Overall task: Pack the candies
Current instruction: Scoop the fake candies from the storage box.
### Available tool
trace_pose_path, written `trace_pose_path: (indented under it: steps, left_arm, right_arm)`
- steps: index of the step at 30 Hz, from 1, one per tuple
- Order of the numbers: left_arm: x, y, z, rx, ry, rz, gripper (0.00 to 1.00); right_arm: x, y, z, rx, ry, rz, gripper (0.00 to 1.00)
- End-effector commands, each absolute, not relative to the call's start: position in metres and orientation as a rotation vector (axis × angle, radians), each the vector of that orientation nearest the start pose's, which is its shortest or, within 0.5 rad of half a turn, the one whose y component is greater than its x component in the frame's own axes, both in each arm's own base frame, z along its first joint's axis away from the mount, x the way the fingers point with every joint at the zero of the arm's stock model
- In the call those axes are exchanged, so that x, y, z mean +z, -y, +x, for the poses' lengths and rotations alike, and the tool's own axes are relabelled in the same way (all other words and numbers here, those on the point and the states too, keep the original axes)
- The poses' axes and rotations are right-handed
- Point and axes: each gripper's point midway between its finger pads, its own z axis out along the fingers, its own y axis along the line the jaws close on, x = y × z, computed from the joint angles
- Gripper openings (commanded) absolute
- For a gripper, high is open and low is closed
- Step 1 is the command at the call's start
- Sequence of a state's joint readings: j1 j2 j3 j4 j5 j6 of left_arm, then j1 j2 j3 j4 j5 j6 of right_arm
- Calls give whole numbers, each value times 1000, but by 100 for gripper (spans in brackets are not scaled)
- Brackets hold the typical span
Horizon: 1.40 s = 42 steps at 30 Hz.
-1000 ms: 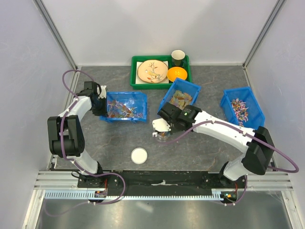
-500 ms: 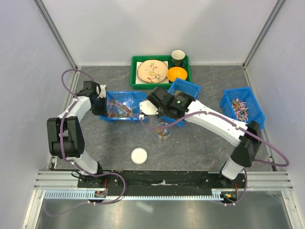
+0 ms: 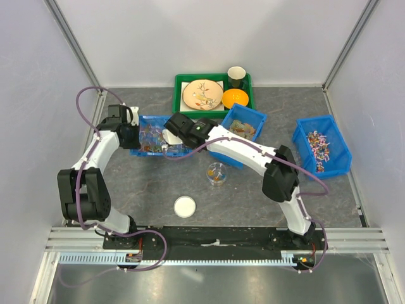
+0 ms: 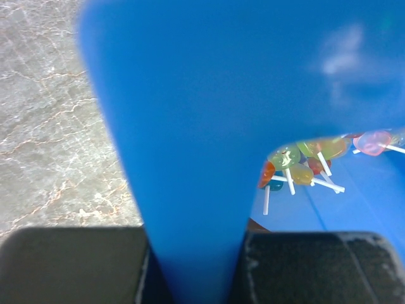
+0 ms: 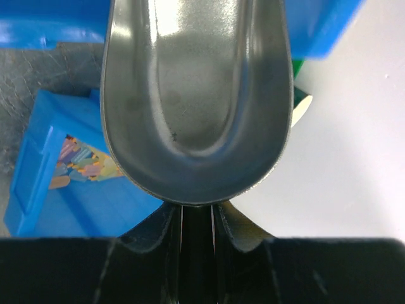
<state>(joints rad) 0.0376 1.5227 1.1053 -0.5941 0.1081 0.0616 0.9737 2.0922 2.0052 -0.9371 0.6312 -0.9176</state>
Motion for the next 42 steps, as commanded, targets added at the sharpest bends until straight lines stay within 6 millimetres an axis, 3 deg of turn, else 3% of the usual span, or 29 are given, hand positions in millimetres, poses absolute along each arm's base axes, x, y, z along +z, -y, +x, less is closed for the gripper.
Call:
trace_pose_path:
  steps: [1, 9, 17, 27, 36, 42]
  left_arm:
    - [122, 6, 370, -87, -2466, 80, 2]
    - [121, 5, 369, -64, -2472, 78, 1]
    - [122, 6, 368, -60, -2469, 81, 2]
    - [113, 8, 369, -77, -2488, 86, 1]
    - [110, 10, 369, -90, -2492, 93, 2]
    - [108, 11, 369, -93, -2494, 104, 2]
  right_arm:
    - [213, -336, 388, -890, -1600, -1795, 0]
    - [187, -365, 391, -931, -1565, -1826, 0]
    - [146, -397, 396, -895, -1549, -1874, 0]
    - [114, -448, 386, -551, -1568, -1818, 0]
    - [82, -481, 369, -365, -1588, -1772, 0]
    - [80, -493, 362, -236, -1642, -1682, 0]
